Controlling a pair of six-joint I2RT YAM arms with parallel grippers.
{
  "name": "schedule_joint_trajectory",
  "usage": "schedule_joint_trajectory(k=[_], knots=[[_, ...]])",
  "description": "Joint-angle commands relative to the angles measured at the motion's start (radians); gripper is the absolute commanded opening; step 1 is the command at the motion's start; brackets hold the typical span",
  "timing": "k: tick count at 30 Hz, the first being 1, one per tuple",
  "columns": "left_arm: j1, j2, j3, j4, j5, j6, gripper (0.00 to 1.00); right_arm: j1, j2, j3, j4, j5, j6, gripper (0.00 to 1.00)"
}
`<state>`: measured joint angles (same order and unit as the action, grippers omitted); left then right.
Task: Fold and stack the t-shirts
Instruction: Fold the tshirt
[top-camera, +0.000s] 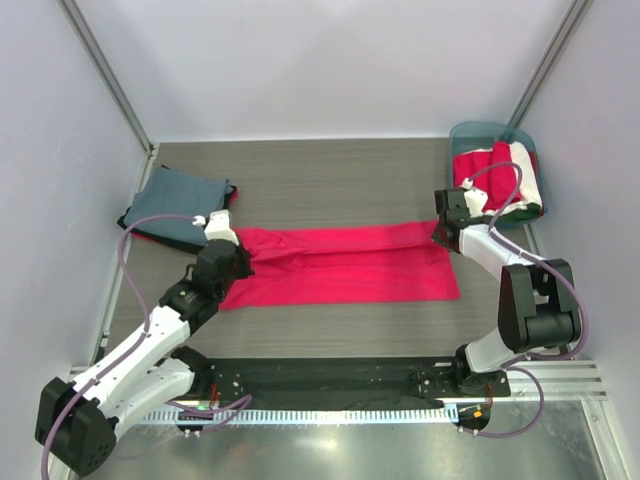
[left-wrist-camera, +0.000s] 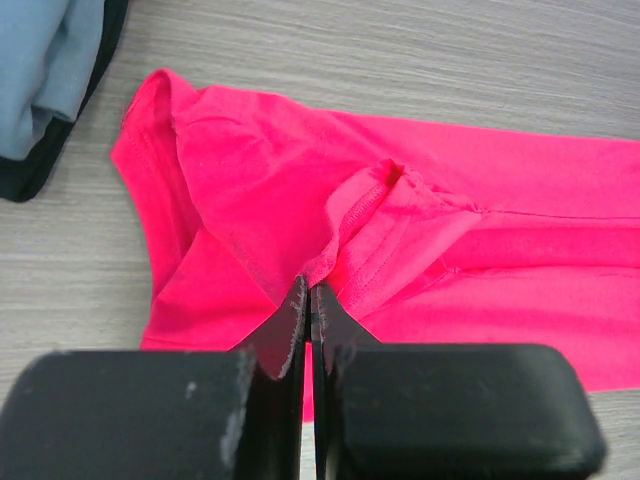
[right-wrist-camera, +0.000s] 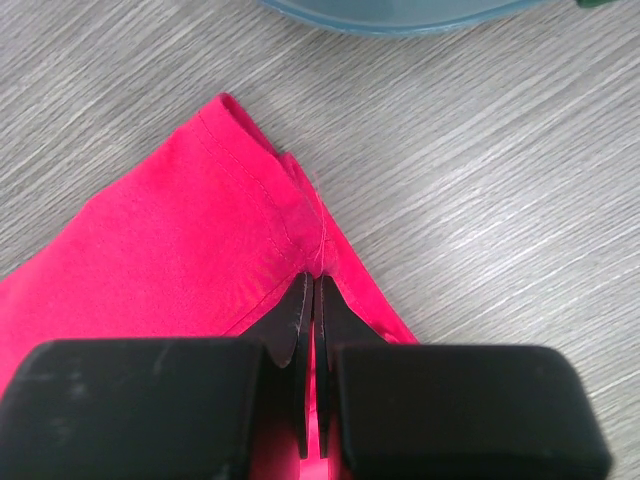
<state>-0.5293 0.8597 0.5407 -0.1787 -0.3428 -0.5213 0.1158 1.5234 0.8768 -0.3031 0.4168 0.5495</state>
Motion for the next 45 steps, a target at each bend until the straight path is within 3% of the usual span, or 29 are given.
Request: schedule_joint_trajectory(k=[1, 15, 18, 19, 21, 22, 27, 30, 32, 33, 37, 41, 45], knots=[[-0.003, -0.042, -0.021, -0.004, -0.019, -0.036, 0.0, 0.002, -0.055, -0.013, 0.041, 0.054, 0.013, 0.01], [-0.008, -0.122, -0.088, -0.056, 0.045, -0.106, 0.0, 0.007, -0.12, -0.101, 0.059, 0.05, 0.027, 0.06], [-0.008, -0.126, -0.104, -0.062, 0.076, -0.132, 0.01, 0.01, -0.147, -0.13, 0.073, 0.046, 0.041, 0.27], [-0.008, -0.126, -0.117, -0.059, 0.085, -0.144, 0.05, 0.01, -0.155, -0.137, 0.076, 0.05, 0.046, 0.37], [-0.014, -0.145, -0.133, -0.045, 0.117, -0.172, 0.14, 0.013, -0.176, -0.153, 0.079, 0.054, 0.056, 0.45], [-0.018, -0.158, -0.152, -0.036, 0.132, -0.181, 0.23, 0.015, -0.198, -0.154, 0.081, 0.059, 0.062, 0.48], [-0.037, -0.287, -0.194, -0.039, 0.125, -0.198, 0.37, 0.036, -0.252, -0.141, 0.091, -0.004, 0.06, 0.5], [-0.037, -0.3, -0.179, -0.082, 0.061, -0.235, 0.43, 0.076, -0.273, -0.147, 0.181, -0.193, 0.02, 0.5], [-0.035, -0.26, -0.134, -0.106, 0.038, -0.246, 0.48, 0.097, -0.263, -0.157, 0.254, -0.347, 0.004, 0.49], [-0.035, -0.236, -0.113, -0.128, 0.024, -0.247, 0.5, 0.113, -0.25, -0.157, 0.333, -0.51, 0.006, 0.5], [0.014, -0.064, 0.022, -0.15, 0.048, -0.237, 0.52, 0.258, -0.134, -0.112, 0.472, -0.715, 0.009, 0.48], [0.127, 0.132, 0.094, -0.091, 0.189, -0.238, 0.5, 0.375, -0.002, -0.004, 0.509, -0.786, -0.022, 0.48], [0.178, 0.294, 0.186, -0.041, 0.238, -0.241, 0.45, 0.455, 0.118, 0.109, 0.562, -0.814, -0.031, 0.48]])
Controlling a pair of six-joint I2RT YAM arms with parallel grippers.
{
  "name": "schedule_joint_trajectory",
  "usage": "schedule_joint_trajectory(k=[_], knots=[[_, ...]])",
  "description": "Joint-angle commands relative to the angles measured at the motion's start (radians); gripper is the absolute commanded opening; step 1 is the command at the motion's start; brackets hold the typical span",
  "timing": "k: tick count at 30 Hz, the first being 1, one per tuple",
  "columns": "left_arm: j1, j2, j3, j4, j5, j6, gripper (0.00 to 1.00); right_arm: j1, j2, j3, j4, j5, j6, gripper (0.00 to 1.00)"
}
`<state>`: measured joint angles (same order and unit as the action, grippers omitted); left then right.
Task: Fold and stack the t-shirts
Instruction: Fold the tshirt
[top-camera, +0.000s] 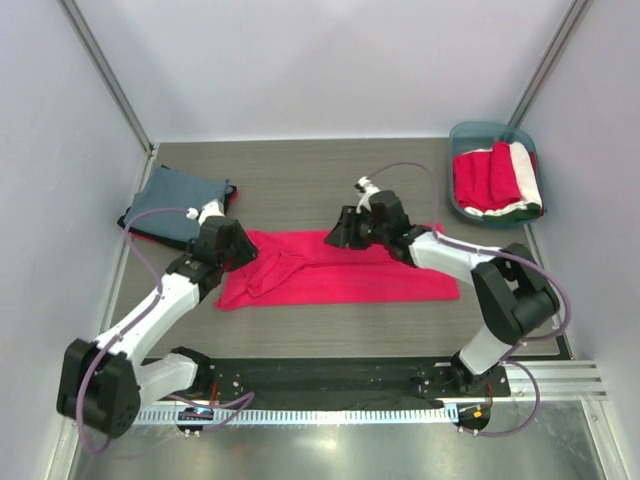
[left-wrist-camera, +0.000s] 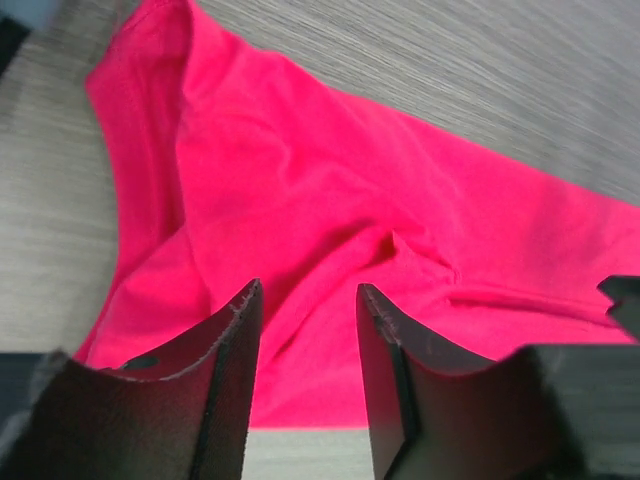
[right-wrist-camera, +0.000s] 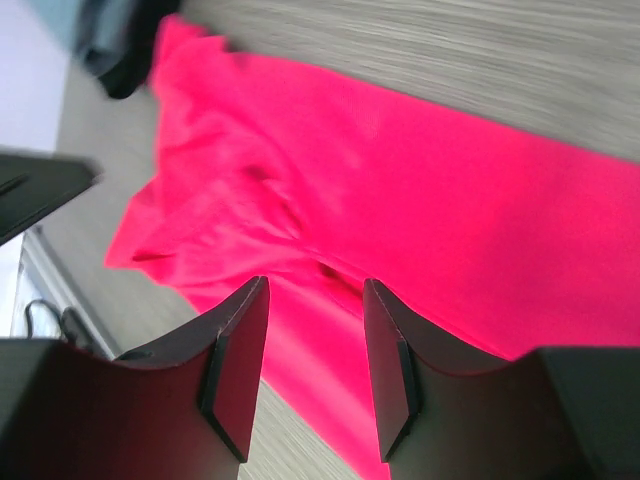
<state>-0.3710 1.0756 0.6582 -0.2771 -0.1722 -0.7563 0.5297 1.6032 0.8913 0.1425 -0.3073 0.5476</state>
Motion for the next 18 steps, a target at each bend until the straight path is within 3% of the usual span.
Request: schedule_joint_trajectory(k=[1, 6, 13, 18], knots=[[0.021, 0.111, 0.084, 0.061, 0.069, -0.005, 0.43, 0.052, 0.087, 0.116, 0.115, -0.092, -0.038, 0.48], [0.043, 0.259, 0.106, 0.127, 0.092, -0.015, 0.38, 0.121, 0.225, 0.247, 0.163, -0.176, -0.048, 0.48], [0.104, 0.391, 0.11, 0.072, 0.014, -0.044, 0.17, 0.157, 0.428, 0.429, 0.131, -0.245, -0.084, 0.49], [0.142, 0.414, 0.087, 0.102, 0.031, -0.051, 0.15, 0.181, 0.52, 0.494, 0.101, -0.268, -0.098, 0.49]])
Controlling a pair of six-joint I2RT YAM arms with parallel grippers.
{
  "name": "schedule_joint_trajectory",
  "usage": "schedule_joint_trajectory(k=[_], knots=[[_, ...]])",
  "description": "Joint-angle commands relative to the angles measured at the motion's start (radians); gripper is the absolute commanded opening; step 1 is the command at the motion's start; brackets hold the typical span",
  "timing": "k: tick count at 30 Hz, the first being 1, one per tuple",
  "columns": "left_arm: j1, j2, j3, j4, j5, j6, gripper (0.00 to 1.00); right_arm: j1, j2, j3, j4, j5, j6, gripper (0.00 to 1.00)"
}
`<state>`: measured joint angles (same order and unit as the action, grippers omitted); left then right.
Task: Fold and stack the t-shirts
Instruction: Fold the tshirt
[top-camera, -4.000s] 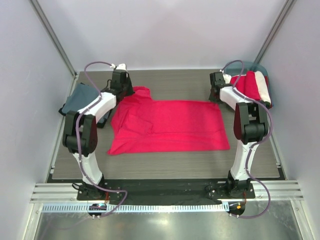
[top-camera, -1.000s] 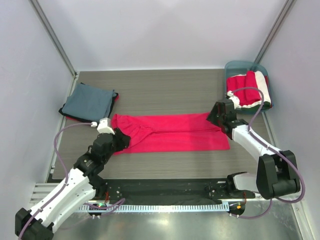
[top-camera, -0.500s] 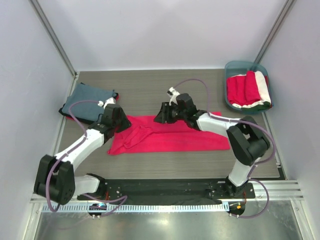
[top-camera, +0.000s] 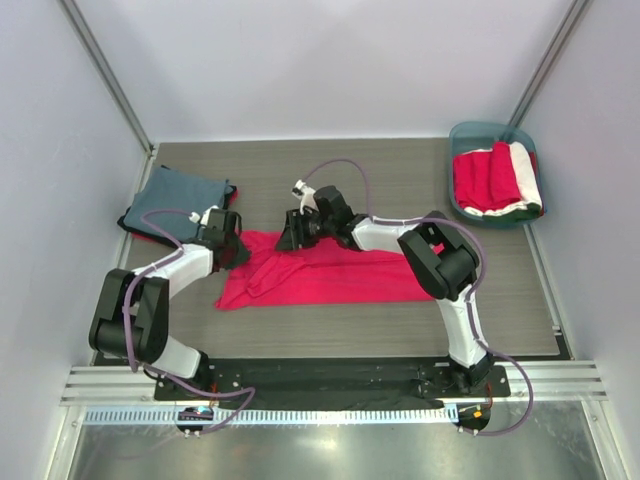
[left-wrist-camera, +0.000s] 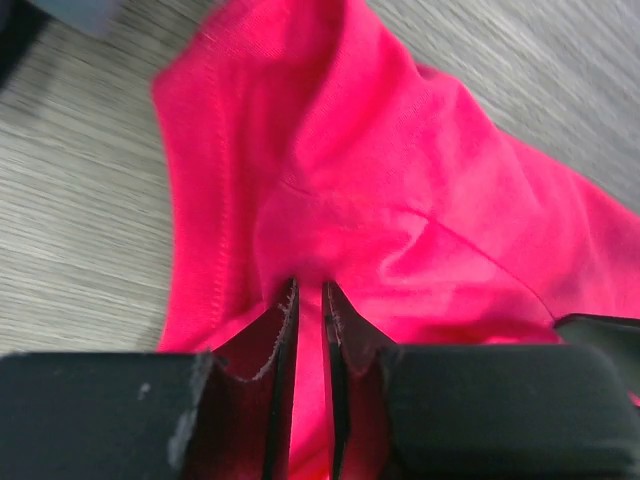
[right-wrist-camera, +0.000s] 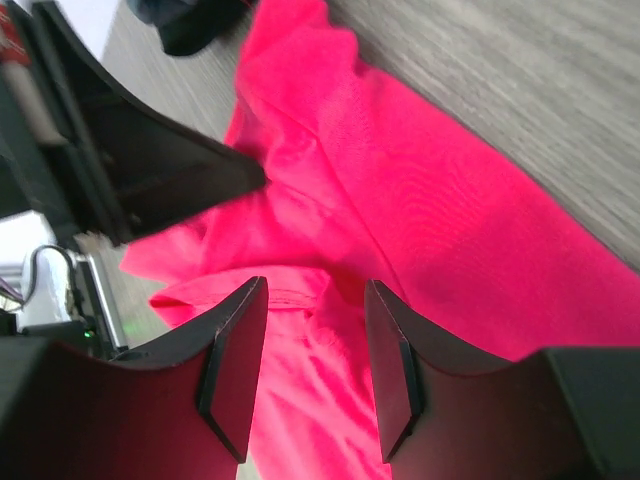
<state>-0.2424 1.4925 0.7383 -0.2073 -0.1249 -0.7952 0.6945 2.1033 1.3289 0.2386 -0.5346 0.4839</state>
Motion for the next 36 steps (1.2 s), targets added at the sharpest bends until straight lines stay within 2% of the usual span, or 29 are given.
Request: schedule_joint_trajectory(k=[1, 8, 10, 11, 14, 19, 24, 28, 31, 36], knots=[[0.015, 0.0, 0.007, 0.034, -0.009, -0.009, 0.15, 0.019, 0.026, 0.059, 0.002, -0.048, -0.037, 0.49], [0.018, 0.025, 0.009, 0.039, -0.009, 0.004, 0.15, 0.034, 0.014, 0.043, -0.042, -0.077, -0.08, 0.43], [0.02, 0.026, 0.006, 0.04, -0.01, 0.005, 0.15, 0.037, -0.005, 0.032, -0.05, -0.079, -0.094, 0.32], [0.018, 0.031, 0.004, 0.043, -0.012, 0.007, 0.15, 0.039, -0.011, 0.023, -0.053, -0.079, -0.096, 0.23], [0.02, 0.044, 0.007, 0.042, -0.01, 0.014, 0.15, 0.04, -0.054, -0.009, -0.055, -0.082, -0.099, 0.12], [0.02, 0.072, 0.016, 0.04, -0.021, 0.021, 0.14, 0.045, -0.155, -0.106, -0.025, -0.105, -0.093, 0.07], [0.018, 0.08, 0.018, 0.042, -0.027, 0.031, 0.14, 0.045, -0.264, -0.244, -0.007, -0.107, -0.079, 0.08], [0.02, 0.084, 0.019, 0.043, -0.03, 0.031, 0.14, 0.045, -0.341, -0.35, 0.005, -0.091, -0.068, 0.17], [0.018, 0.087, 0.024, 0.043, -0.027, 0.036, 0.14, 0.046, -0.377, -0.43, 0.031, -0.073, -0.059, 0.3], [0.02, 0.077, 0.023, 0.043, -0.032, 0.04, 0.14, 0.048, -0.419, -0.516, 0.027, -0.067, -0.062, 0.43]])
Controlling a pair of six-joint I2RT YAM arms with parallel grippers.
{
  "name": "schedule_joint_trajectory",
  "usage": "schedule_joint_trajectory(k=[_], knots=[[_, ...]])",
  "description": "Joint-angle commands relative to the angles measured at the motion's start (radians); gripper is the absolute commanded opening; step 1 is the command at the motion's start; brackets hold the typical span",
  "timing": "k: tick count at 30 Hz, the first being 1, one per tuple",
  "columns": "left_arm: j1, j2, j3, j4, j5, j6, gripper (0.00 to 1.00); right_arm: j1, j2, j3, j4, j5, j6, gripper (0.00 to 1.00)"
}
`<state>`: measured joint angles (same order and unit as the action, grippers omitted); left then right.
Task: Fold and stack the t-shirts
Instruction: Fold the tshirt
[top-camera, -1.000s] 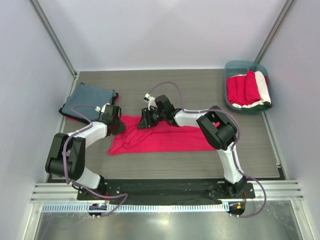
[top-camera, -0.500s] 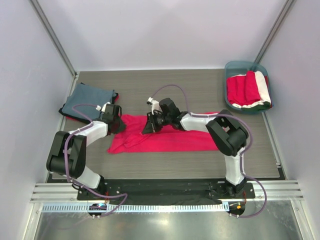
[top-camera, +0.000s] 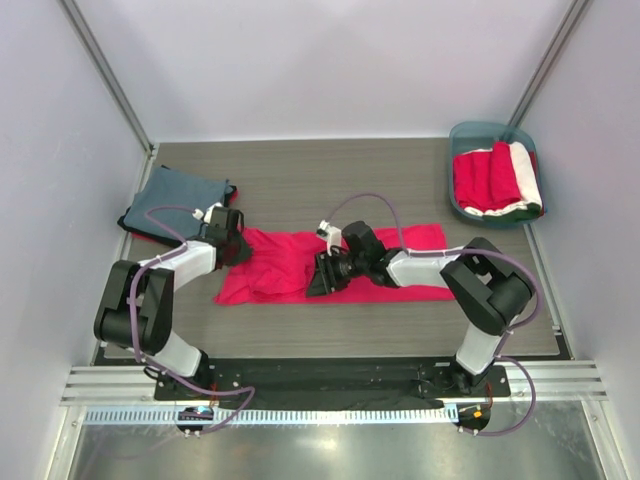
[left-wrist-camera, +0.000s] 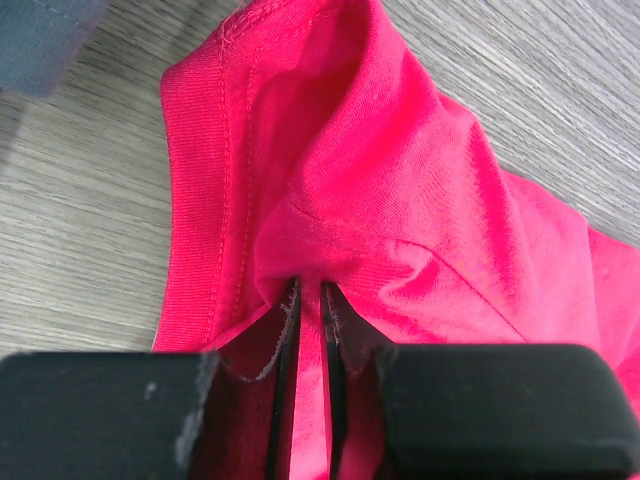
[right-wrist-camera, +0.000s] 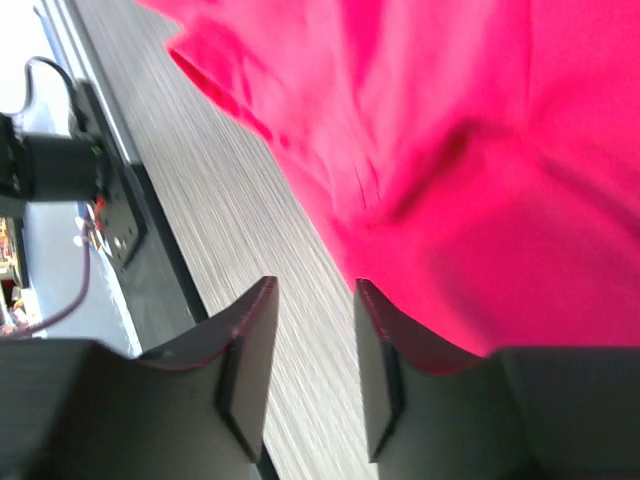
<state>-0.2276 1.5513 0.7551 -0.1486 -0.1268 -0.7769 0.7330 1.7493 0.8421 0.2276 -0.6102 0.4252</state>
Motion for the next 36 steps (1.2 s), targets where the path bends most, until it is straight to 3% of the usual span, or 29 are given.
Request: schedule_joint_trajectory(k=[1, 6, 10, 17, 20, 26, 36], knots=[[0.005, 0.015, 0.004, -0.017, -0.031, 0.025, 0.14, 0.009, -0.076, -0.038, 0.035, 0.015, -0.006, 0.45], [0.005, -0.039, -0.007, -0.032, -0.01, 0.022, 0.14, 0.009, -0.132, -0.032, 0.024, 0.041, 0.012, 0.49], [-0.001, -0.176, -0.034, -0.066, 0.01, 0.008, 0.15, 0.009, -0.119, 0.044, -0.059, 0.141, 0.061, 0.48], [-0.018, -0.393, -0.092, -0.175, 0.045, -0.028, 0.29, 0.022, -0.042, 0.118, -0.132, 0.254, 0.176, 0.47], [-0.042, -0.471, -0.129, -0.204, 0.081, -0.061, 0.3, 0.031, -0.017, 0.117, -0.122, 0.259, 0.198, 0.47], [-0.093, -0.542, -0.198, -0.255, 0.111, -0.093, 0.39, 0.04, 0.024, 0.118, -0.091, 0.267, 0.222, 0.45], [-0.095, -0.58, -0.264, -0.262, 0.188, -0.114, 0.34, 0.04, 0.093, 0.13, -0.034, 0.222, 0.274, 0.32]])
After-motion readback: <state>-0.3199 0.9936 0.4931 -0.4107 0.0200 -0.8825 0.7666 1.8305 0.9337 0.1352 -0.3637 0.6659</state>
